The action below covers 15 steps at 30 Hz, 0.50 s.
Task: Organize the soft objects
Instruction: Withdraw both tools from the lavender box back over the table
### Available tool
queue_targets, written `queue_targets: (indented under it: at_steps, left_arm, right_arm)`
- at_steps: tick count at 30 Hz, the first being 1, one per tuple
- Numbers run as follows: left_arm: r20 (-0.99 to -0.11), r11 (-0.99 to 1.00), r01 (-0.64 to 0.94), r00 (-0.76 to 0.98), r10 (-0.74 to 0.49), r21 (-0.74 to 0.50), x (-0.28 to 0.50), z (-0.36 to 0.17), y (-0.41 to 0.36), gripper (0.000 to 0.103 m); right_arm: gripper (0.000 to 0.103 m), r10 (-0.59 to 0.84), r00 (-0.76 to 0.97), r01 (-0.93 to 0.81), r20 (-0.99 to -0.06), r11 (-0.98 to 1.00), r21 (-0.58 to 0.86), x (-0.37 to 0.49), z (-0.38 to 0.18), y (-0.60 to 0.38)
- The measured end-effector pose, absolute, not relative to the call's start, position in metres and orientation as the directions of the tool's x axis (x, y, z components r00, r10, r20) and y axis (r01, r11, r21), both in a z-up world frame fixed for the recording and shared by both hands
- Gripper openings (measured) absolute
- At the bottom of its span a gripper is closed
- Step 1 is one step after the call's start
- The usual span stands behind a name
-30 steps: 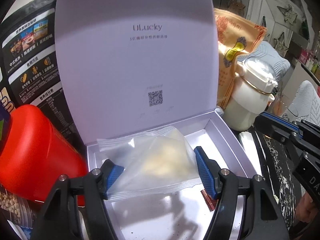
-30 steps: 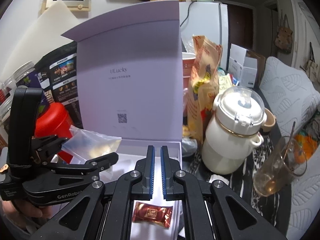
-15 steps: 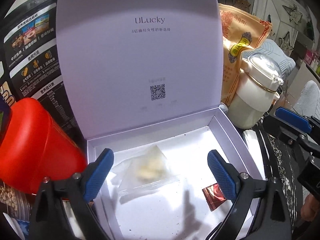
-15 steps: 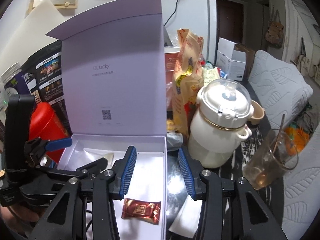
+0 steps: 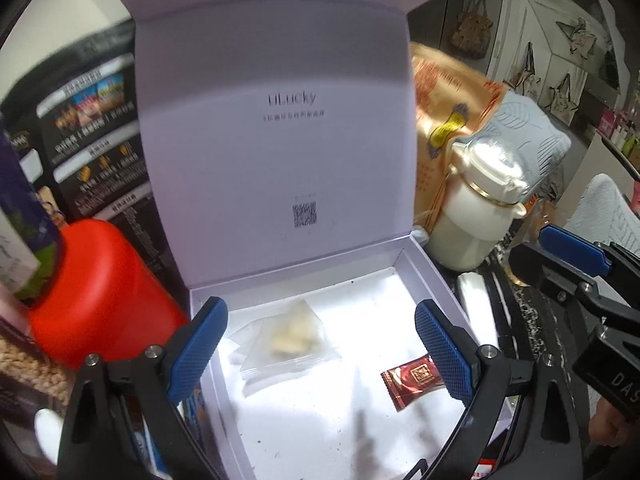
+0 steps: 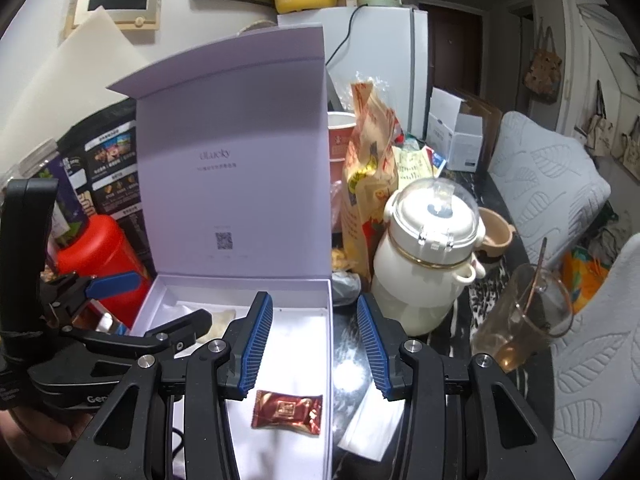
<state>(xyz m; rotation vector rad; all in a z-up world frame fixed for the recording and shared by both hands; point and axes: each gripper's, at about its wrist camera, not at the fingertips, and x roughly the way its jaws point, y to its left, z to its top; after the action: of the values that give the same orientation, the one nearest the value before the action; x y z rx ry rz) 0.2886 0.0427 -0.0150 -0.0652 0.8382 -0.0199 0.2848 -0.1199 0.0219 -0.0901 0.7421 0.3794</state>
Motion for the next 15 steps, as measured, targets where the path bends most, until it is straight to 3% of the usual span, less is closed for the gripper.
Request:
queue_targets:
  at_steps: [2, 6, 8, 12, 14, 15]
  left_arm:
    - [-0.729, 0.998, -0.007, 0.683, -0.039, -0.060, 0.281, -0.004, 0.042, 0.096]
    - [-0.707, 0.998, -0.008, 0.706, -0.035, -0.057, 0.268, 0.012, 0.040, 0.096]
    - [-0.696, 0.999, -0.006, 0.717, -0.034, -0.054, 0.259, 0.022, 0.040, 0.096]
    - [-0.678, 0.999, -0.002, 0.735, -0.029, -0.044, 0.246, 0.036, 0.039, 0.096]
    - [-0.668, 0.999, -0.003, 0.744, -0.026, -0.043, 0.238, 0.045, 0.039, 0.096]
    - [-0.664, 0.999, -0.005, 0.748, -0.024, -0.042, 0.235, 0.047, 0.039, 0.096]
  right_arm:
    - [0.051, 0.306, 0.686, -0.370, -0.660, 0.928, 0.046, 0.278, 0.030, -0.121]
    - [0.053, 0.314, 0.706, -0.372, -0.635, 0.927, 0.045, 0.265, 0.047, -0.124]
    - [0.065, 0.316, 0.715, -0.373, -0.624, 0.927, 0.042, 0.258, 0.054, -0.126]
    - [0.073, 0.317, 0.737, -0.374, -0.597, 0.927, 0.030, 0.243, 0.069, -0.128]
    - [0.085, 0.313, 0.749, -0.370, -0.584, 0.929, 0.024, 0.235, 0.077, -0.130]
    - [0.086, 0.313, 0.757, -0.369, -0.573, 0.929, 0.021, 0.230, 0.082, -0.131]
